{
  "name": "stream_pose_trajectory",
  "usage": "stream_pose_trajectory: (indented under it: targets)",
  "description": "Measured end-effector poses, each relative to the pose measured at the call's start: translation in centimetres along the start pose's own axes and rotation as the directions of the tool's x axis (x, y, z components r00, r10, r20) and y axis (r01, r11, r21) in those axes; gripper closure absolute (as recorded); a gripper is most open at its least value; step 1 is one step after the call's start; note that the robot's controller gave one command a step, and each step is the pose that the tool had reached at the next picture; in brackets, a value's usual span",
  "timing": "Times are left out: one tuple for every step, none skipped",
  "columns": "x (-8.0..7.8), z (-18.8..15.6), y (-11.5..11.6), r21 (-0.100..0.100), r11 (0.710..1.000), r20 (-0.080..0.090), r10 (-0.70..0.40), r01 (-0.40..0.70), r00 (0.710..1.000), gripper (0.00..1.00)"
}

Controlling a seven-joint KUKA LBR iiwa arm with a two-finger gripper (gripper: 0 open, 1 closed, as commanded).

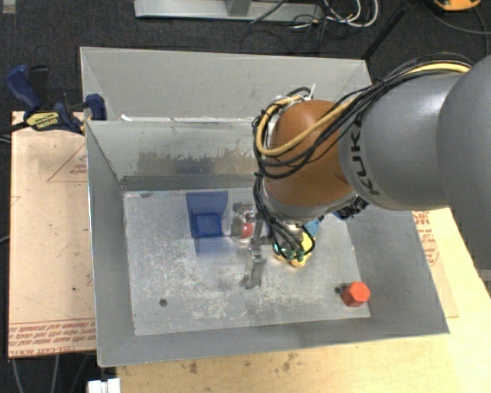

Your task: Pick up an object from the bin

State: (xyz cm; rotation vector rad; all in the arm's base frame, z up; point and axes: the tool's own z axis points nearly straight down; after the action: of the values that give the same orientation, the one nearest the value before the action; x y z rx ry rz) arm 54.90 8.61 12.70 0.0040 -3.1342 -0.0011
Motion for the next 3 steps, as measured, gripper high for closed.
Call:
stream_pose_trajectory:
  targets:
    - [-6.1, 5.8, 6.0, 0.001, 0.930, 0.009, -0.368, 0.368, 0.930, 0.00]
    - [-9.4, 2.4, 10.0, 0.000, 0.956, 0.016, -0.292, 0.292, 0.956, 0.00]
    - [-10.7, 2.6, 8.1, 0.003, 0.953, 0.012, -0.303, 0.303, 0.953, 0.00]
